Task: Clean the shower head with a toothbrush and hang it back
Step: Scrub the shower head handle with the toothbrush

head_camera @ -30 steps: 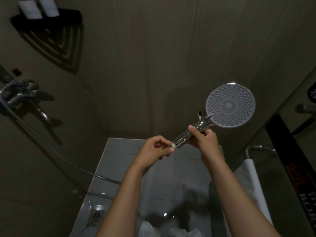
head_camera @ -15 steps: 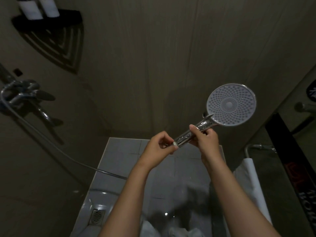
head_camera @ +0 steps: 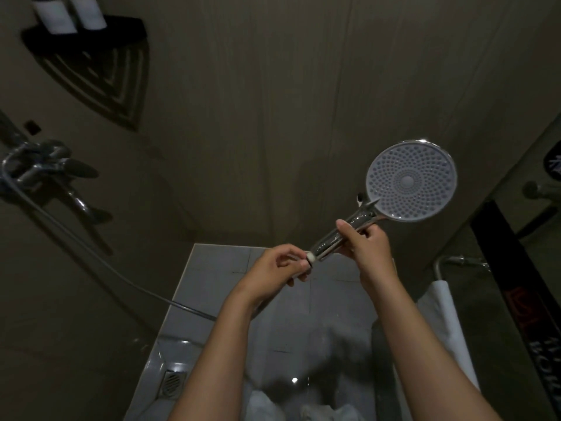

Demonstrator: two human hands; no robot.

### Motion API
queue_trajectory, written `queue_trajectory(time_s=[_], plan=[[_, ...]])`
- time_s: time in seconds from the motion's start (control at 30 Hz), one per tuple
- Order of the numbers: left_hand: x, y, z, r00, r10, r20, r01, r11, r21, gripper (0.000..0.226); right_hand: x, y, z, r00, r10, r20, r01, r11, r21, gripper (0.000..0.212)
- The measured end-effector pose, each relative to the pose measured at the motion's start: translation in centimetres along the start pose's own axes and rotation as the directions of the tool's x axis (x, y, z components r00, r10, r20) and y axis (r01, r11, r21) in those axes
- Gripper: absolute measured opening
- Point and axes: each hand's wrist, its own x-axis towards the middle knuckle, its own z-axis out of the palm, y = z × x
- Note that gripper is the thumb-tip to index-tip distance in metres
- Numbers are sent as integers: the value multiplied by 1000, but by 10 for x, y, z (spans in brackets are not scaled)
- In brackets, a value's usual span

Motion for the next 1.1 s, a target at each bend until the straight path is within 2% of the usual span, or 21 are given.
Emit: queue_trajectory(time_s=[0.2,0.43,0.63,0.9,1.1], plan=[[0,-2,0,999,5,-36,-6,999,-37,12,-1,3,1,1000,6,21,-6,1000,-5,8],[0,0,0,1000,-18,-14,18,1000,26,16,3,8,2,999,5,32,-4,999,-37,16],[-2,-1,1,999,-31,30,28,995,91,3,2,10,2,999,4,32,-2,999,-53,10],[-3,4,11,997,32,-77,-27,997,68,23,1,11,3,1000,4,4,-4,999,-44,11],[-4,-1,19,976,93,-196,-78,994,80,27,1,12,2,999,-3,-35,1,999,-34,12]])
